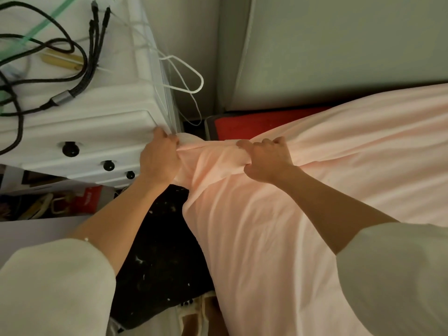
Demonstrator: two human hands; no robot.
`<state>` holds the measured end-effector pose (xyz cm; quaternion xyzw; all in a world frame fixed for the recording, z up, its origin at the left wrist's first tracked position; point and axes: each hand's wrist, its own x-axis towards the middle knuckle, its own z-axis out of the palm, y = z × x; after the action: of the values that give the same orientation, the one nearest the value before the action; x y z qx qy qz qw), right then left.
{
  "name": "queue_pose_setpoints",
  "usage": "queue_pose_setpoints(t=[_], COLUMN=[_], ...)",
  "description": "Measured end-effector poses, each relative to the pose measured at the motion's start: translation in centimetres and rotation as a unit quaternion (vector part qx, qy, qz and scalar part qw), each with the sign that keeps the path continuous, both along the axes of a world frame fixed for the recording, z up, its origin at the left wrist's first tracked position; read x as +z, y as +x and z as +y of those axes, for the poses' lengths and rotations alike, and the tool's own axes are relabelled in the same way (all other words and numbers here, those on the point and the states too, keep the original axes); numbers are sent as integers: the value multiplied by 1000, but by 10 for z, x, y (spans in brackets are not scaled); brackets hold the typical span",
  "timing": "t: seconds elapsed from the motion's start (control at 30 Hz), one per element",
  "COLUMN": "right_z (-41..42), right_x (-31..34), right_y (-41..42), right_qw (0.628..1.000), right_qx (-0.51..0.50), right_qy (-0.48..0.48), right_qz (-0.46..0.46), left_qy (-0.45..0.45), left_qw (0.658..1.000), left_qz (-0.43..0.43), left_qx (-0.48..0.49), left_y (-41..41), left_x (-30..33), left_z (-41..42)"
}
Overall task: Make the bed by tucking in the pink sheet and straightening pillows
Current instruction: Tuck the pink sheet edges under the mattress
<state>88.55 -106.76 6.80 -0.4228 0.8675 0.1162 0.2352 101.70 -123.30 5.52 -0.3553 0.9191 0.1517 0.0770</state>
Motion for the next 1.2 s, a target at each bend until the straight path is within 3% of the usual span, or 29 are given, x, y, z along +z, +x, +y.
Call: queue_pose_setpoints(t=[0.1,0.17,0.2,0.23,0.3,0.33,0.37,0.43,0.47,0.53,0.63,0.7,0.77,0.87,0.93,0.97,1.03,1.07,1.1,1.13,1.2], right_z=[-2,0,0,1,0,-1,-2,-3,-4,-10,-21,-25,-22,-14,-12,-12,-10,-9,-8,-7,-7], right_x=[2,3,3,4,6,6,7,6,4,-2,-12,-17,-19,-15,-11,-8,-5,-4,-2,1,6], right_y=[4,7,9,10,14,16,18,24,28,38,53,58,59,60,62,63,64,65,66,67,68], right_qw=[999,999,999,999,999,999,999,998,997,998,998,997,995,992,991,991,990,990,989,988,988], right_qx=[18,16,10,3,-19,-30,-39,-42,-33,-10,17,19,16,17,15,10,-11,-22,-30,-36,-42], right_qy=[33,39,37,31,16,11,9,18,19,4,-31,-41,-66,-101,-102,-100,-101,-105,-111,-116,-119], right_qz=[14,22,22,22,23,27,35,53,61,60,49,57,71,78,83,87,94,95,96,96,93], left_qy=[-45,53,149,255,362,355,320,185,121,59,47,-9,-29,37,200,322,516,554,565,549,483], left_qw=[999,997,980,942,865,870,899,971,988,997,995,995,998,996,957,897,728,667,634,638,699], left_qz=[-11,29,64,105,165,166,147,76,54,49,34,18,30,27,55,83,139,182,227,266,318], left_qx=[-4,53,113,193,305,300,260,134,75,-18,-81,-97,-47,76,204,290,430,464,476,470,421], left_y=[4,3,3,2,10,15,21,39,47,59,67,68,63,54,47,44,42,43,43,45,48], left_x=[10,16,16,16,9,5,3,-1,-1,-4,-5,-1,9,13,14,16,27,27,26,25,22], left_z=[2,5,6,8,12,14,16,19,19,14,3,-1,-2,-5,-2,-1,0,-1,-3,-5,-5])
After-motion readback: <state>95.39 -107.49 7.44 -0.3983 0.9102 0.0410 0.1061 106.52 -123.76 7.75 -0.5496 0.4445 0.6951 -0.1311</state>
